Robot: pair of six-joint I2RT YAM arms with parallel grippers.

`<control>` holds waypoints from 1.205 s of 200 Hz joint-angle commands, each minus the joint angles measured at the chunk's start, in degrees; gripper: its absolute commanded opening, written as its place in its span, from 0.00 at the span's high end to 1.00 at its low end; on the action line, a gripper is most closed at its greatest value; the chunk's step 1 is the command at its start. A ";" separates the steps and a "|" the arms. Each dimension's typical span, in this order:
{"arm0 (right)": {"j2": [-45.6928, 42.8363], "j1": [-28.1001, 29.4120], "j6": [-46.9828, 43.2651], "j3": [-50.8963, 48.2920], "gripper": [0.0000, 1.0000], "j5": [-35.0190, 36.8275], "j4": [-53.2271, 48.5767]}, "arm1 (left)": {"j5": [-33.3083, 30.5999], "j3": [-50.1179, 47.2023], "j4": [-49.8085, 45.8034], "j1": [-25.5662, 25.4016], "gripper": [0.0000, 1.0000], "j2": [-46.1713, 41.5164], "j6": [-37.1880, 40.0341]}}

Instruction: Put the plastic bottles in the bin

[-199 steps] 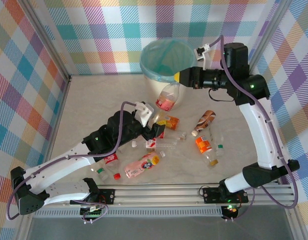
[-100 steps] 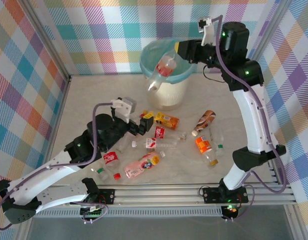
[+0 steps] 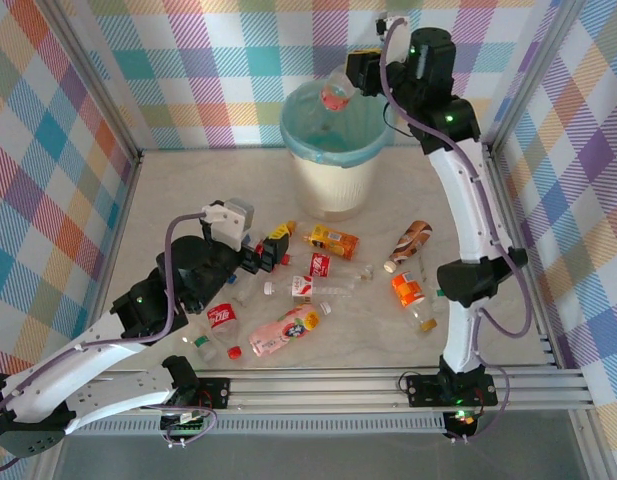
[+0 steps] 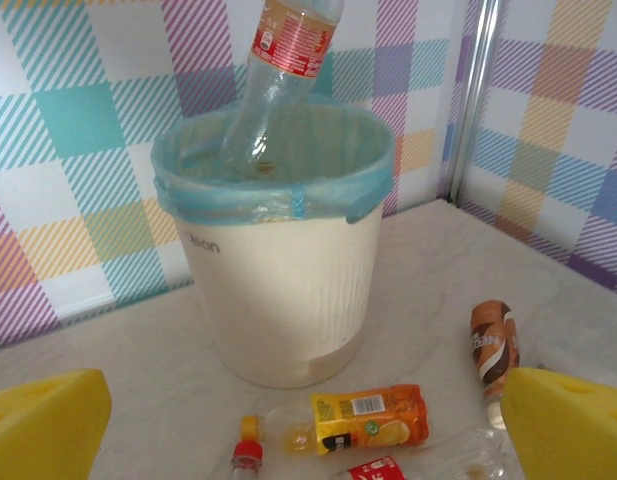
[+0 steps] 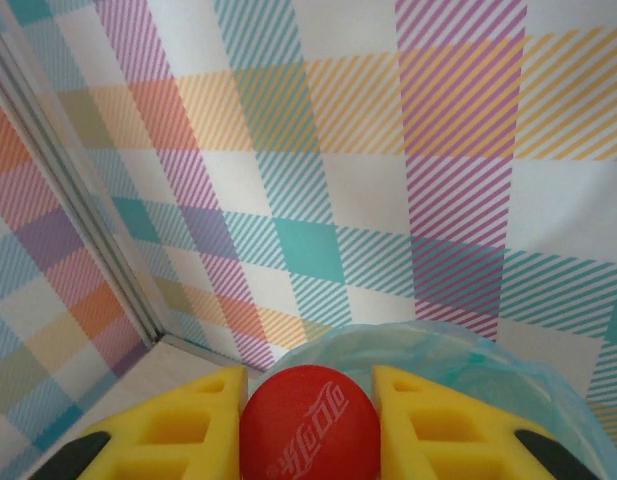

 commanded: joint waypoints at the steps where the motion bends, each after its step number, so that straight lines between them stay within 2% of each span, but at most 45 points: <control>1: 2.11 0.37 -3.26 1.81 1.00 0.61 3.31 | -2.12 -1.02 -0.36 1.01 0.00 -0.38 0.04; 59: 8.74 0.37 -5.18 1.84 1.00 -1.10 0.22 | -7.94 -1.97 -5.38 3.42 0.00 -0.56 -5.28; 97: 13.15 0.37 -5.92 1.82 0.99 -2.65 -1.16 | -8.77 -3.58 -8.41 5.15 0.00 -0.56 -9.23; 156: 17.83 0.28 -6.96 1.81 0.91 -3.55 -3.13 | -8.35 -5.72 -11.78 7.45 0.00 -0.99 -13.53; 165: 18.06 0.26 -6.62 1.92 0.87 -3.75 -2.86 | -8.22 -6.00 -11.96 7.81 0.00 -1.09 -13.93; 178: 18.25 0.28 -6.08 2.30 0.70 -3.80 -2.49 | -7.84 -6.26 -12.20 8.26 0.00 -1.00 -14.15; 202: 18.12 0.28 -6.27 5.32 0.56 -2.45 -3.08 | -7.07 -5.81 -13.08 9.01 0.00 -0.70 -14.24; 241: 13.64 0.28 -6.22 9.50 0.45 0.29 -3.33 | -3.88 -2.89 -15.27 9.89 0.00 0.88 -12.29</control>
